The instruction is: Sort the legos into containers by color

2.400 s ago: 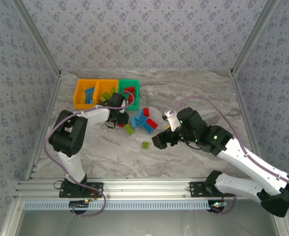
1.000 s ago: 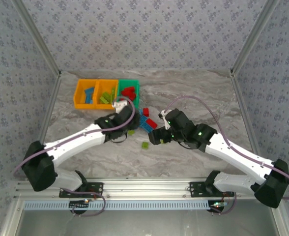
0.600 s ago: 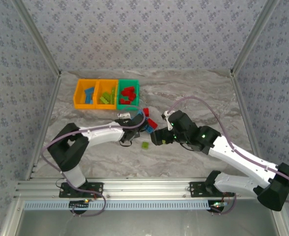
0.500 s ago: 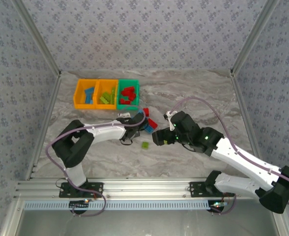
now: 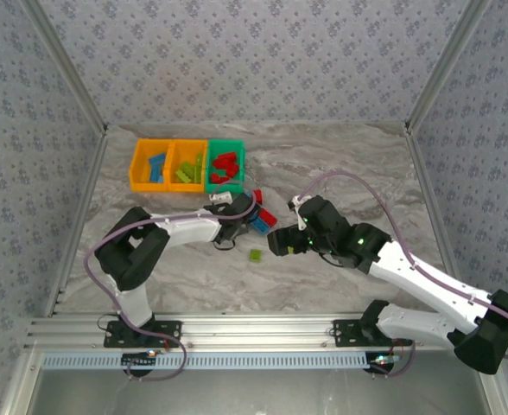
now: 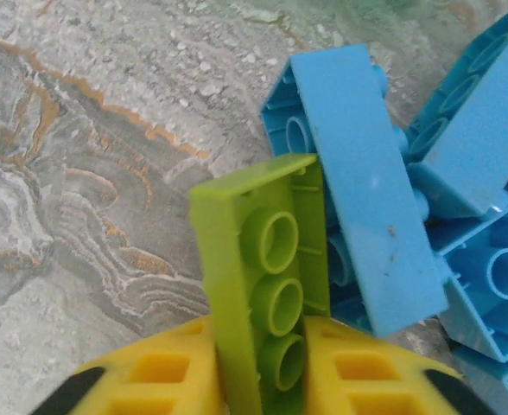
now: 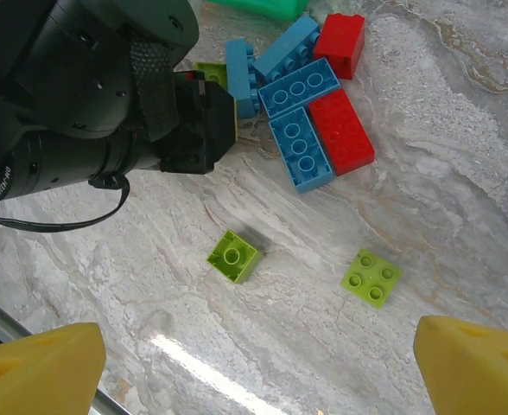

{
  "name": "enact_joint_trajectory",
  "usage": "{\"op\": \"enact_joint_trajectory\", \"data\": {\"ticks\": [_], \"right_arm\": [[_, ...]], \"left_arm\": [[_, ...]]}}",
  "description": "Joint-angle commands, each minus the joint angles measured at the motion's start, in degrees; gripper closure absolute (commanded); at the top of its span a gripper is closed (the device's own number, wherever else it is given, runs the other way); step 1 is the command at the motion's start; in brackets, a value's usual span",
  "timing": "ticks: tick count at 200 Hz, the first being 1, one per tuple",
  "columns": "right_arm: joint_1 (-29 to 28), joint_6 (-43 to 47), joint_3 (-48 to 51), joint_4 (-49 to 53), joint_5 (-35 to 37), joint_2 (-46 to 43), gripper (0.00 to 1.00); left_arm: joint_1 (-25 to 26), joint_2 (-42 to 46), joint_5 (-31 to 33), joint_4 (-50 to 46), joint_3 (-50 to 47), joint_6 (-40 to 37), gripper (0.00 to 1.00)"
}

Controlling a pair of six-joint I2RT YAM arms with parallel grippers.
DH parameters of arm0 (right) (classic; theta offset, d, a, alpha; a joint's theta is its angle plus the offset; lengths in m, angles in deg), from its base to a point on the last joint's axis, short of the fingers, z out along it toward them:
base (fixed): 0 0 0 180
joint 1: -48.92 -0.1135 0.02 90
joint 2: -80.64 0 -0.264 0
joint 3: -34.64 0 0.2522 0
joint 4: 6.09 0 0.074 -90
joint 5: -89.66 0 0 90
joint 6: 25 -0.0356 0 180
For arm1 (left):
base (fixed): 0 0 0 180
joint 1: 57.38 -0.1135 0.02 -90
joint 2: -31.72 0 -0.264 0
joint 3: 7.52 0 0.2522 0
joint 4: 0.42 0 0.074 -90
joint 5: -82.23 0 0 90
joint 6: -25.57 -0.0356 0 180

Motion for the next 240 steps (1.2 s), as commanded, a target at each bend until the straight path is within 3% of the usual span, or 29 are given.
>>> {"op": "enact_joint_trajectory", "data": {"ticks": [1, 36, 77, 132, 150, 162, 180, 195, 216, 240], "right_arm": [[0.3, -1.1, 0.1, 0.6, 0.4, 0.5, 0.05], [0.1, -1.4, -0.5, -0.8, -1.0, 2.6, 0.05], [-0.1, -0.8, -2.7, -1.3, -1.4, 5.3, 0.05], [-0.6, -1.3, -3.1, -0.4, -1.1, 5.0, 0.05], [-0.8, -1.7, -2.9, 0.0, -0.9, 4.4, 0.05], [-0.9, -2.0, -2.9, 0.5, -0.6, 4.1, 0.05], [-1.0, -2.6, -2.6, 1.4, 0.2, 3.5, 0.05], [-1.0, -3.0, -1.7, 1.4, 1.3, 2.7, 0.05], [-0.6, -3.3, -0.6, 1.3, 2.5, 2.2, 0.05], [0.9, -0.9, 0.1, 0.3, 3.2, 3.8, 0.05]], "left_arm": [[-0.1, 1.3, -1.6, -1.8, -2.8, -0.1, 0.8], [0.1, 10.0, -1.5, -2.8, -5.4, -0.5, 0.86], [-1.9, 20.8, 5.1, -6.4, -4.3, -6.2, 0.89], [-20.0, 16.2, -0.2, -1.2, 4.3, -17.7, 0.92], [-25.5, 10.0, -6.5, 4.3, 9.5, -22.0, 0.92], [-28.3, 4.7, -10.6, 3.2, 15.3, -22.9, 0.87], [-30.0, -2.4, -12.9, -3.9, 25.9, -23.8, 0.67], [-30.1, -4.8, -13.5, -6.6, 30.9, -25.3, 0.62], [-30.1, -2.5, -13.1, -8.3, 31.6, -26.1, 0.58], [-28.5, 7.5, -15.7, -9.2, 25.4, -26.8, 0.58]]}}
